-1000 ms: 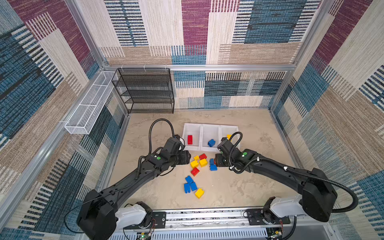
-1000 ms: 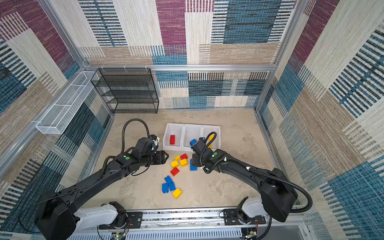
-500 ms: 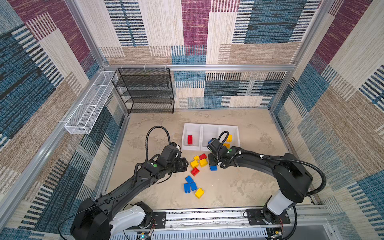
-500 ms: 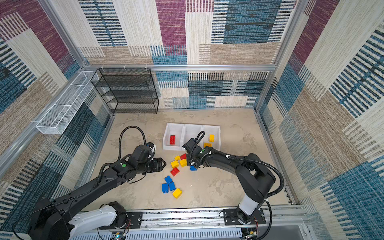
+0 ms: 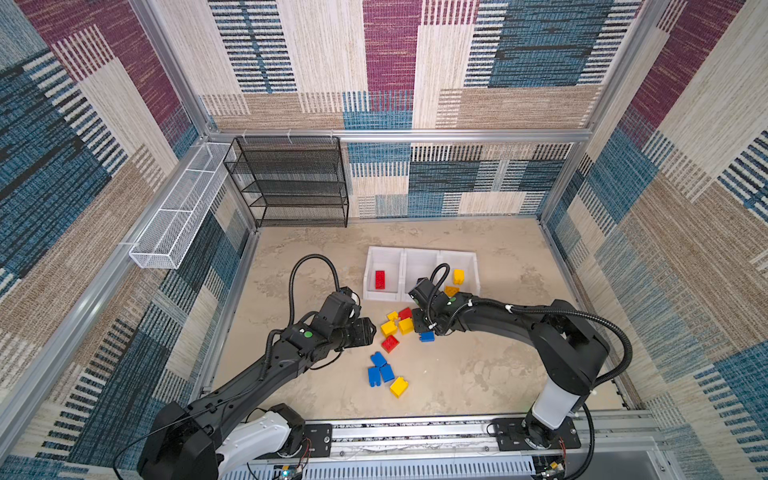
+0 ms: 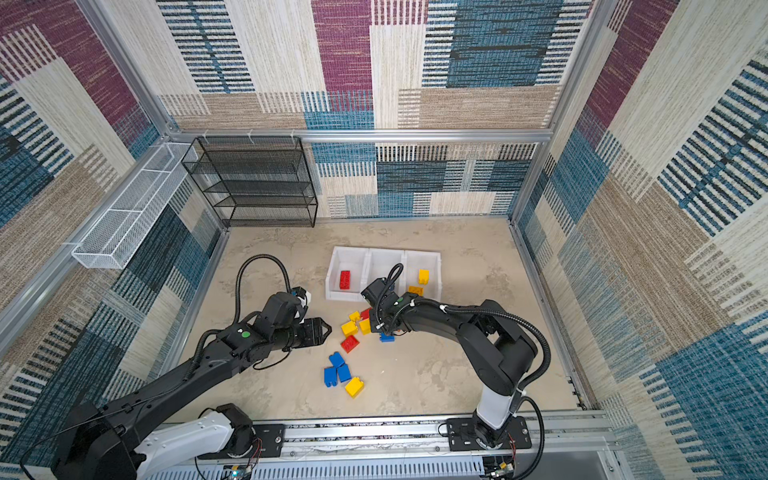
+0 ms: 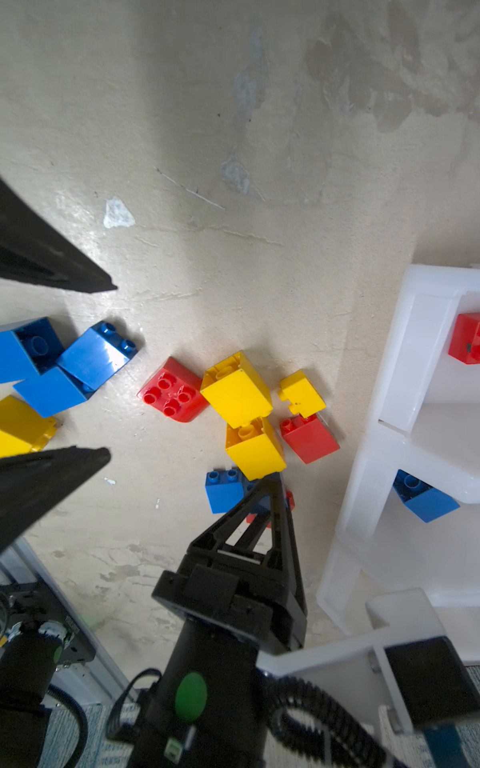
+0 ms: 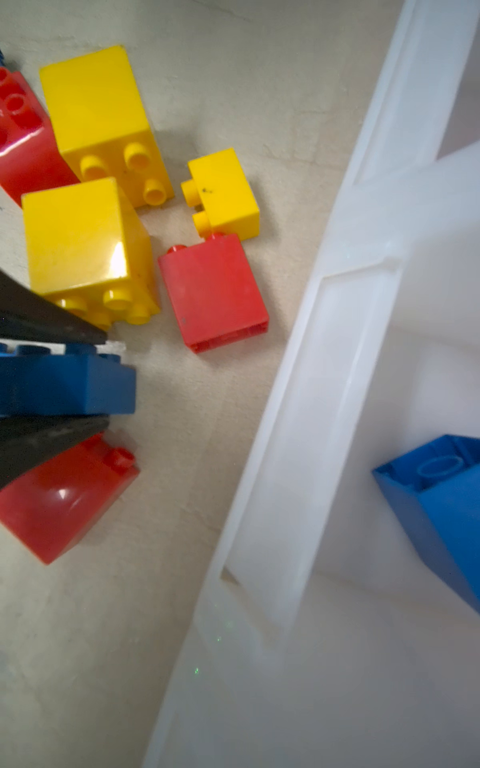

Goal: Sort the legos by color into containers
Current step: 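Close the right gripper on the blue brick in the pile, then carry the blue brick with the right gripper into the middle compartment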

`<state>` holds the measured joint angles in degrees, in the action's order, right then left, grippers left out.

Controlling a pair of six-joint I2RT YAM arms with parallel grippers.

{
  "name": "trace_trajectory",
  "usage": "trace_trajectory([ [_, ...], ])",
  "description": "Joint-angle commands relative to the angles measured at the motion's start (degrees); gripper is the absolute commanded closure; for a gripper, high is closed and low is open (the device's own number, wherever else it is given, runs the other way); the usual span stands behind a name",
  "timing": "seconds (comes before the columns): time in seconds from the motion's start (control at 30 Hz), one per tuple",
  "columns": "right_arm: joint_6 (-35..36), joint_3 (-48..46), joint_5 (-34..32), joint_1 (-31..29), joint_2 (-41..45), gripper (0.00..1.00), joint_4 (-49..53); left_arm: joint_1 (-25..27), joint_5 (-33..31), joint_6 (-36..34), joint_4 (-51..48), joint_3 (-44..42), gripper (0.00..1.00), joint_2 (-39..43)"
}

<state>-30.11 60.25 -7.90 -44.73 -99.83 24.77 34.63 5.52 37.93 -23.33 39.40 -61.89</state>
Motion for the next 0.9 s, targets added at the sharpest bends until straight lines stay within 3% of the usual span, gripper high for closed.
trace_trajectory([
  [0.0, 0.6, 0.5, -0.1, -0.1, 0.1, 0.7, -0.6, 0.0, 0.3, 1.6, 0.7, -0.7, 0.38, 0.6],
  [0.43, 1.1, 2.2, -1.6, -0.2, 2.0, 0.74, 1.3, -0.1, -1.2, 1.6, -0.4, -1.4, 0.38, 2.5],
  [0.63, 7.0, 11.0, -4.6, 1.7, 2.9, 0.74, 4.5, 0.0, -1.6, 2.0, -1.3, -2.0, 0.38, 3.6],
  [0.87, 12.3, 21.2, -2.8, 7.1, -5.2, 0.74, 4.1, 0.0, -1.1, 2.5, -1.9, -2.7, 0.37, 4.8],
])
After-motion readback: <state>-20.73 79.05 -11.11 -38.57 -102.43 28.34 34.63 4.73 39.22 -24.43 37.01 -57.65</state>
